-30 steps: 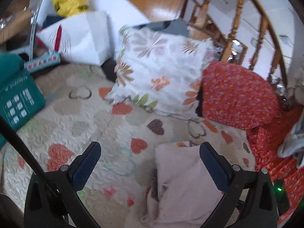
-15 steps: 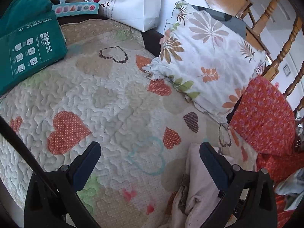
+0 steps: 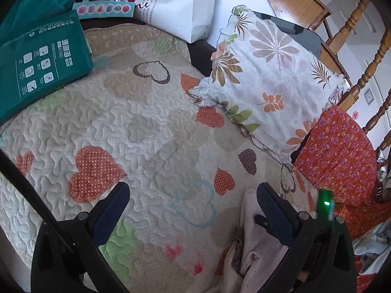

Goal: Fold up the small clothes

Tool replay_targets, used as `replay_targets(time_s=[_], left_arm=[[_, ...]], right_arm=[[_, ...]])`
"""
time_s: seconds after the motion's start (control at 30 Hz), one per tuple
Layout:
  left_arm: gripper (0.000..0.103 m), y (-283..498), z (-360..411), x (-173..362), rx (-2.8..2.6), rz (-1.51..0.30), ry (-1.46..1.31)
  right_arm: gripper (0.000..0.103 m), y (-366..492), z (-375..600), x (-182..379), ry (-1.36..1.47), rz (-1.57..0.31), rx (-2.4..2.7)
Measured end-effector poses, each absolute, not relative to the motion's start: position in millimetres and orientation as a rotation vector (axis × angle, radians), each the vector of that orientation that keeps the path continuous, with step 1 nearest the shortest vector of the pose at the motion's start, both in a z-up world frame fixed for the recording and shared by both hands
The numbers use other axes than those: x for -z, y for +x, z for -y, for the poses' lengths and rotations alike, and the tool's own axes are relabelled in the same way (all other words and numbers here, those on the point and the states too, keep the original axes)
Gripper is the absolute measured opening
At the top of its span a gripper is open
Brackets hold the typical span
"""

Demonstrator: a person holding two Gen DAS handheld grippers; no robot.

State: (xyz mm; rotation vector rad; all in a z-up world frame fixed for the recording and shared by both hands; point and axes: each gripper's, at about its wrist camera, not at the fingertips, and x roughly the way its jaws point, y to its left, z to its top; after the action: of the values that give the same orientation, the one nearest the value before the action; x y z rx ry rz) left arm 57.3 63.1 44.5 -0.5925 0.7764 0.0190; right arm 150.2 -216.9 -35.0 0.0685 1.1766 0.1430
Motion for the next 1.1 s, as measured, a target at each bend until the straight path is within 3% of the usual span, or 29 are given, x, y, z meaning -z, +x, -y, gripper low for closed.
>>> replay_targets(time_s=[0.03, 0.13, 0.27, 0.43, 0.57, 0.83, 0.97, 1.1], left_arm=[[0.103, 58.2, -64.1, -43.4, -0.015, -0.783, -0.602], [0.103, 61.5, -64.0, -39.4, -0.011, -0.803, -0.623], [0.103, 65.4, -58.7, -36.6, -0.013, -0.819, -0.6], [0.103, 68.4, -56.4, -32.5, -0.023, -0.839, -0.572], [0.103, 71.0, -62.5, -30.9, -0.043, -0.847, -0.577], [0.103, 74.0, -66.8, -25.4, -0.044, -0.878, -0.61], [0.103, 72.6, -59.8, -20.8, -0.045, -0.892, -0.586], [0.103, 71.0, -54.5, -18.4, -0.041, -0.901, -0.575]], right_arm=[[0.035, 152.1, 211.7, 34.1, 0.028, -1.17, -0.127], [0.009, 163.8, 202.2, 28.1, -0.026, -1.158, -0.109], [0.001, 188.7, 188.3, 25.0, -0.021, -1.139, -0.124], [0.001, 208.4, 167.9, 42.0, -0.005, -1.157, -0.181], [0.002, 194.0, 177.9, 19.6, 0.07, -1.092, -0.205], [0.002, 97.2, 212.8, -11.7, -0.021, -1.037, -0.179], [0.004, 54.5, 219.6, 24.7, 0.102, -1.129, -0.259], [0.005, 8.3, 186.7, 35.8, 0.031, -1.167, -0.45]])
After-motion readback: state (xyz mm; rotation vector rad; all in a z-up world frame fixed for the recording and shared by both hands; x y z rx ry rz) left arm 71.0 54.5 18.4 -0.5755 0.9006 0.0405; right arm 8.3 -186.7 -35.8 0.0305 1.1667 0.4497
